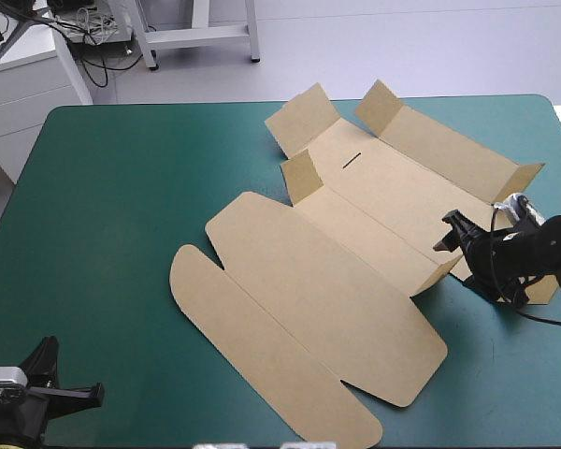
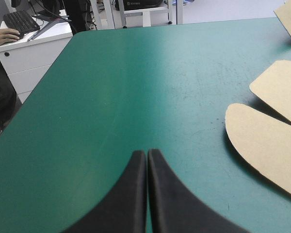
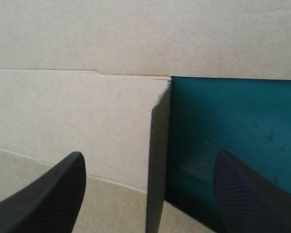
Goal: Fold the box
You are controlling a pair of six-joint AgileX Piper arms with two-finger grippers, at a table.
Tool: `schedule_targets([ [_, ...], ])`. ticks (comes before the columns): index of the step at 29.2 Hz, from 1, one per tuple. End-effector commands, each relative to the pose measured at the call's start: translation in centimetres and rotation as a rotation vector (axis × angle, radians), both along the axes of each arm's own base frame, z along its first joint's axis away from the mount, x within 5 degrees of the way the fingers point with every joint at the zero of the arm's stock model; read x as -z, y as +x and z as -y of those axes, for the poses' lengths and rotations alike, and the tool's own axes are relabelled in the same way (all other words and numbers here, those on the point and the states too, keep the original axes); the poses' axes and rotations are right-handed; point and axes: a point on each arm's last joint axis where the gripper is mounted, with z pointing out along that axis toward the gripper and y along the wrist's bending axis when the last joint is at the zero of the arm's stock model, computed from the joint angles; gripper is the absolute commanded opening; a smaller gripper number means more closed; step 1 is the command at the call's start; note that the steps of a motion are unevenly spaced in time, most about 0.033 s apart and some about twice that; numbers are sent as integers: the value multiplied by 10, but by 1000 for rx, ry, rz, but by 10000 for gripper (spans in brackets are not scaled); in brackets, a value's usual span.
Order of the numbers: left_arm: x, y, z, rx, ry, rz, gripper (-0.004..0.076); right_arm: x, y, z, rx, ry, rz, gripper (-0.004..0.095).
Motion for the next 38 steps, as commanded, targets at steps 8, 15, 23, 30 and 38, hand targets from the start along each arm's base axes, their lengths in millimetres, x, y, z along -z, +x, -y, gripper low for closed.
schedule_targets([
  [8, -14, -3, 0, 9, -6, 114, -10, 30, 32, -5, -28, 99, -65, 431],
  [15, -14, -3, 0, 9, -6, 114, -10, 29, 34, -5, -49, 89, -55, -1],
  [23, -14, -3, 0, 9, -6, 114, -10, 29, 34, -5, -297, -40, 44, -1],
  [30, -14, -3, 0, 9, -6, 114, -10, 12, 45, -10, -618, -147, 148, 0],
  [38, -14, -3, 0, 9, -6, 114, -10, -14, 93, -50, -961, -424, 226, 0],
])
